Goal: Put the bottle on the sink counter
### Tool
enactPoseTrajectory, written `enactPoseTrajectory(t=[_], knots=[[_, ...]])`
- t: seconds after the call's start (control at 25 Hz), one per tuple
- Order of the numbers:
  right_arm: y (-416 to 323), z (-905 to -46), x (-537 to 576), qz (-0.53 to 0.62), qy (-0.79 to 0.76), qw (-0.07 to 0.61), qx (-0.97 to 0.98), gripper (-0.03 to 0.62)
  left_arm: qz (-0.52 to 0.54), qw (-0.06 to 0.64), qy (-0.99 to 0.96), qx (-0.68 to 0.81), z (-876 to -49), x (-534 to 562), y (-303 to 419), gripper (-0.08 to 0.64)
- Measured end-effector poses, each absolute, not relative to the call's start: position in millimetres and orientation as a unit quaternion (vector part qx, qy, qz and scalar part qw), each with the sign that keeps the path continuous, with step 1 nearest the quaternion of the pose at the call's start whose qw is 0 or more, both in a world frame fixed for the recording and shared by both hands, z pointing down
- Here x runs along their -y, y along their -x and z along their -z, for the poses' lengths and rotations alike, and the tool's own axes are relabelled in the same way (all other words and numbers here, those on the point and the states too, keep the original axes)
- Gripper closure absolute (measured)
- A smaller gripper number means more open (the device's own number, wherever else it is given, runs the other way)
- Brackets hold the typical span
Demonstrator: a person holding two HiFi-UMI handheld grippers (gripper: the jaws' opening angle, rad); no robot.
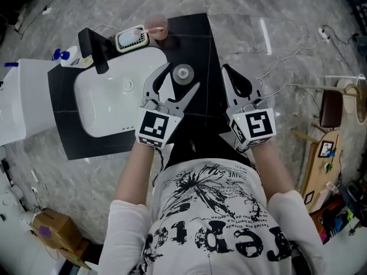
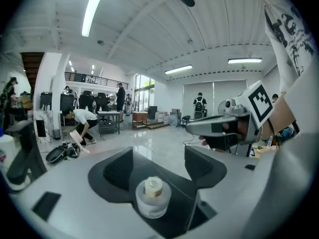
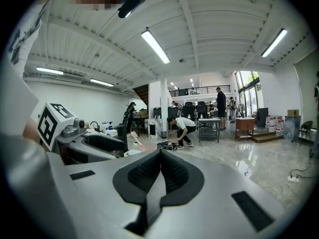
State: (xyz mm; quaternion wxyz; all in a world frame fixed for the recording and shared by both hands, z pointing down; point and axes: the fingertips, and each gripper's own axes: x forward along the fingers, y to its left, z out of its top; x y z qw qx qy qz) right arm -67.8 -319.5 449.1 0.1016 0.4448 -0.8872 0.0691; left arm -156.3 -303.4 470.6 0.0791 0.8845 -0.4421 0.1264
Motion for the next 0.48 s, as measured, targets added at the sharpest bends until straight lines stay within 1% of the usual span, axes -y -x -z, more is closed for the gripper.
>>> enactPoseTrajectory(t=[0.04,0.08,0.12,0.2,0.28,0.4,0.48], knots=[[68,-443,315,-0.066,-0.447,0.100,0.887,0.577,-0.116,0.071,-0.884,0.446,-457,299,159,0.259],[68,-438,309,-0.064,-0.448,0.098,0.886,0.577,-0.105,0.063,-0.884,0.451,-444,295,161,0.325],[69,-432,304,-0.061,-0.448,0.097,0.887,0.577,-0.095,0.055,-0.884,0.454,-431,290,164,0.355],[70,-418,292,-0.056,-0.445,0.094,0.889,0.577,-0.062,0.040,-0.884,0.461,-403,280,168,0.391],[72,-404,279,-0.052,-0.443,0.090,0.890,0.577,-0.028,0.033,-0.883,0.467,-375,269,174,0.446],[73,-383,262,-0.049,-0.443,0.080,0.892,0.577,-0.045,0.026,-0.884,0.464,-353,247,185,0.499],[75,-370,251,-0.045,-0.443,0.074,0.892,0.577,-0.041,0.015,-0.885,0.464,-339,234,192,0.522]])
